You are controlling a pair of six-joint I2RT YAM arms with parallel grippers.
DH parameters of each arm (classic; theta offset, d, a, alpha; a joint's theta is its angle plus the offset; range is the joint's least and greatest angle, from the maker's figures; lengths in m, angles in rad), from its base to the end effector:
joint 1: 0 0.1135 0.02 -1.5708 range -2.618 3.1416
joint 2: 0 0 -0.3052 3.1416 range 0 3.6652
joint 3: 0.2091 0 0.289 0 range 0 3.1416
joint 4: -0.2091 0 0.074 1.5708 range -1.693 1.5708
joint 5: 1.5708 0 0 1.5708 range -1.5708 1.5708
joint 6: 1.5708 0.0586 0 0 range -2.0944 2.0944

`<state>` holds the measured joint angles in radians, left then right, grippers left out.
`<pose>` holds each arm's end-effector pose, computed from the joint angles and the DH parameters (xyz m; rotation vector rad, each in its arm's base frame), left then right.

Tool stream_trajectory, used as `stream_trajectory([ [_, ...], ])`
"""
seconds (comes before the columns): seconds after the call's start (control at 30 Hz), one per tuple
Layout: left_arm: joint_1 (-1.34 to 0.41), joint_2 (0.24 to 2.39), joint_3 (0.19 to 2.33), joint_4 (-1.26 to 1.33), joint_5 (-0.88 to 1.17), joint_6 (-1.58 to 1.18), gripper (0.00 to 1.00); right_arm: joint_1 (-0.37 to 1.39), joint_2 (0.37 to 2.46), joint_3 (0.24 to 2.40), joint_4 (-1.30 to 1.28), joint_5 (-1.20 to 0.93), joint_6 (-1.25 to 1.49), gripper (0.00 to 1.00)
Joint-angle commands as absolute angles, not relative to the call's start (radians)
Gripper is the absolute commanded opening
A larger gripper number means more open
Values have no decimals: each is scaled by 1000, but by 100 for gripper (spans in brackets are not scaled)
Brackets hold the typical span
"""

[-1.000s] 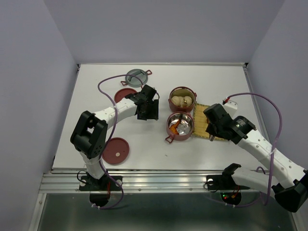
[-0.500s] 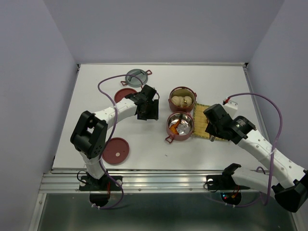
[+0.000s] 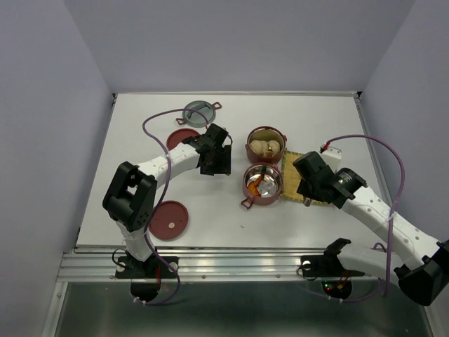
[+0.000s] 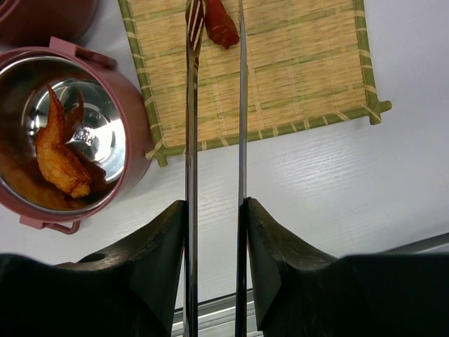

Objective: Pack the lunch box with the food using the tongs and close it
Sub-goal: Pick up the fake food from the plate.

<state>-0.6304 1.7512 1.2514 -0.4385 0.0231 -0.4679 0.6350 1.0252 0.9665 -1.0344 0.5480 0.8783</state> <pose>0.3466 -0.2546 0.2240 0.2187 2.5655 -0.4652 0.1826 0.0967 0.3076 0.4595 2.3893 -0.0903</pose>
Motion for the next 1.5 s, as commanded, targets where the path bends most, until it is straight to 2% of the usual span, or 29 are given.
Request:
stream_trajectory([
  [0.0, -624, 1723, 1266, -442, 14, -456, 68, 629, 1031, 957, -980, 568, 864, 43],
  [0.17, -626, 1724, 1262, -439, 15, -456, 68, 629, 1035, 928, -966, 561, 862, 44],
  [0.2, -624, 1724, 1261, -439, 15, -456, 68, 629, 1037, 920, -966, 561, 864, 48],
  [0.4, -624, 1723, 1259, -439, 14, -456, 68, 629, 1035, 907, -954, 558, 865, 42],
  [0.43, -624, 1721, 1259, -440, 14, -456, 68, 629, 1035, 907, -953, 558, 865, 40],
  [0.47, -624, 1721, 1258, -439, 14, -456, 68, 629, 1035, 907, -953, 557, 865, 33],
  [0.57, -624, 1717, 1253, -439, 14, -456, 68, 629, 1028, 913, -954, 551, 865, 23],
  [0.6, -624, 1715, 1253, -439, 12, -456, 68, 629, 1025, 917, -956, 548, 865, 17],
  [0.8, -624, 1712, 1247, -436, 12, -456, 68, 629, 999, 997, -999, 538, 859, 7],
  [1.17, -620, 1700, 1246, -431, 11, -468, 68, 629, 937, 1180, -1092, 437, 792, 1],
  [1.47, -598, 1698, 1255, -440, 11, -460, 68, 629, 913, 1238, -1077, 308, 704, 1],
])
